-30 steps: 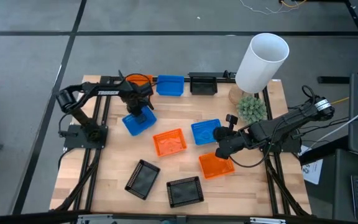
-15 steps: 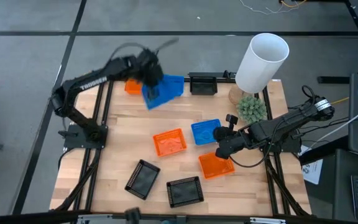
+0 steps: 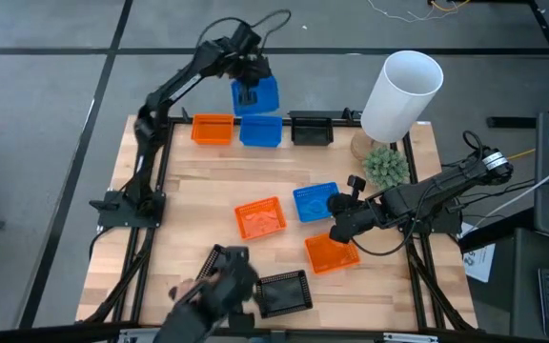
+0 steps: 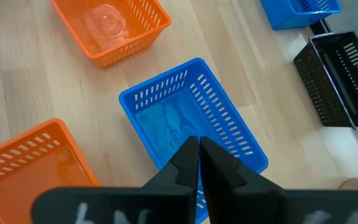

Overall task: Stack baskets by color
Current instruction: Stack the bottom left blue bin on the top blue bin

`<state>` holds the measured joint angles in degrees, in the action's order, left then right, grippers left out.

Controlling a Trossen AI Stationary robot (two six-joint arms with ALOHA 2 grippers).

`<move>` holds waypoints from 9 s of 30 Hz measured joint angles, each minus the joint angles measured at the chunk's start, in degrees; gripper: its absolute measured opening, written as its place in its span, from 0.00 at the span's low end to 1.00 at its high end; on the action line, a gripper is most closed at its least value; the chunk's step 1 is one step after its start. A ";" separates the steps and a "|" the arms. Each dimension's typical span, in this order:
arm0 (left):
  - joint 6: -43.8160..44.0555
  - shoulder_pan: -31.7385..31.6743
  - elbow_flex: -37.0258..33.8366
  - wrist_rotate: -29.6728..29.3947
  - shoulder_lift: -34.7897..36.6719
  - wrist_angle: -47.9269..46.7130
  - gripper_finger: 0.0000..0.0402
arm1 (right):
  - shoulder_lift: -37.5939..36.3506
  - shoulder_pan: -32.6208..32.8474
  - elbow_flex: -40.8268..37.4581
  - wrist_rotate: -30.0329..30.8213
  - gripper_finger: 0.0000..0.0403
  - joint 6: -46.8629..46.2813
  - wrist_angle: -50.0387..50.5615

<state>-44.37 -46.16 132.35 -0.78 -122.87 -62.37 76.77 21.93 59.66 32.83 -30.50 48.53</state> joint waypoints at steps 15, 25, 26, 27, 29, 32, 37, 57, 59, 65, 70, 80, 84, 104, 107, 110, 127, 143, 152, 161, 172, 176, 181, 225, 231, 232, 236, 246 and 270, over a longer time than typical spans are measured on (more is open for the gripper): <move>-3.47 1.75 0.14 0.29 -11.97 -4.91 0.00 | 0.00 0.00 0.02 0.03 0.04 -0.77 -0.02; -4.30 4.20 0.14 -1.88 -12.15 -4.61 0.00 | 0.00 0.00 0.02 0.03 0.04 -0.77 -0.02; -4.29 4.41 0.14 -2.29 -12.15 -4.21 0.00 | 0.00 0.00 0.02 0.01 0.04 -0.77 0.00; -4.33 4.66 0.14 -3.24 -12.15 -3.89 0.00 | 0.00 0.00 0.02 0.01 0.04 -0.77 -0.02; -4.76 5.02 0.14 -5.25 -12.15 -3.96 0.00 | 0.00 0.00 0.02 0.01 0.04 -0.77 -0.02; -5.61 5.57 0.14 -6.71 -12.15 -3.95 0.00 | 0.00 0.00 0.02 0.01 0.04 -0.77 -0.02; -5.39 6.11 0.14 -7.23 -12.15 -4.48 0.00 | 0.00 0.00 0.02 -0.01 0.04 -0.77 0.01; -2.30 5.85 0.09 -8.08 -12.15 -4.02 0.23 | 0.00 0.00 0.02 -1.61 0.04 -0.90 0.14; -2.28 5.85 0.09 -9.45 -12.15 -4.02 0.23 | 0.00 0.02 0.00 -1.61 0.04 -0.94 0.15; -2.26 7.29 2.61 -17.67 -11.27 -8.13 0.23 | 0.00 0.00 0.00 -1.59 0.04 -0.66 0.20; -2.30 9.00 1.86 -18.62 -7.19 -8.27 0.23 | -0.02 0.00 0.00 -1.55 0.04 -0.72 0.48; 4.88 7.99 1.45 -12.61 -4.72 -1.18 0.21 | -0.04 0.00 0.00 -1.56 0.04 -0.91 0.61; 5.31 8.01 0.35 -24.66 -5.22 -0.40 0.08 | -0.04 0.00 0.00 -1.62 0.04 -0.85 0.80; 18.73 15.77 -5.12 -18.67 8.82 -26.97 0.00 | -0.04 0.04 0.00 -2.96 0.04 -3.77 4.22; 18.22 12.44 -13.42 -8.87 16.67 -20.97 0.00 | 0.00 0.04 0.00 -3.02 0.04 -3.78 4.16; 16.13 9.12 -25.10 -7.23 24.18 -4.67 0.00 | 0.00 0.04 0.00 -2.96 0.04 -3.72 4.20; 1.53 13.35 -54.66 -26.43 15.90 55.88 0.00 | 0.00 0.04 0.00 -2.48 0.04 -3.80 4.07; 2.25 11.52 -54.66 -31.19 13.45 58.90 0.00 | 0.00 0.04 0.00 -2.46 0.04 -3.54 4.24; 3.71 10.14 -54.51 -27.96 11.79 55.27 0.00 | 0.00 0.04 0.00 -2.45 0.04 -3.54 4.23; 4.55 10.26 -54.77 -25.05 11.83 54.65 0.00 | 0.00 0.04 0.00 -2.44 0.04 -3.70 4.11; 4.07 13.90 -48.11 -29.77 16.48 47.11 0.00 | 0.00 0.04 -0.03 -2.44 0.04 -3.65 4.09; 8.49 15.65 -42.04 -30.50 17.84 34.94 0.00 | -0.02 0.04 -0.03 -2.44 0.04 -3.66 4.07; 16.13 17.05 -32.63 -24.86 18.41 21.81 0.11 | -0.02 0.04 -0.03 -2.42 0.04 -3.73 4.00; 9.20 13.58 -34.70 -9.98 6.70 19.36 0.41 | -0.02 0.04 -0.03 -2.46 0.04 -2.34 4.09; 7.75 13.98 -33.06 -12.58 7.17 18.26 0.29 | -0.02 0.04 -0.03 -2.46 0.04 -2.39 4.07; 7.77 13.98 -32.59 -12.54 7.33 18.15 0.26 | -0.02 0.03 -0.03 -2.46 0.04 -2.39 4.07; 7.68 13.91 -31.56 -12.59 7.31 14.82 0.08 | 0.00 0.03 -0.03 -2.46 0.04 -2.43 4.07; 7.73 13.98 -22.74 -11.94 7.30 8.01 0.00 | 0.00 0.04 -0.03 -2.46 0.04 -2.45 4.04; 8.29 11.42 -13.46 1.39 6.35 -4.87 0.00 | 0.00 0.03 -0.03 -2.46 0.04 -2.43 4.02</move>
<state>-36.08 -34.74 118.89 0.61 -116.53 -67.25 76.77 21.96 59.64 30.37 -32.93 52.56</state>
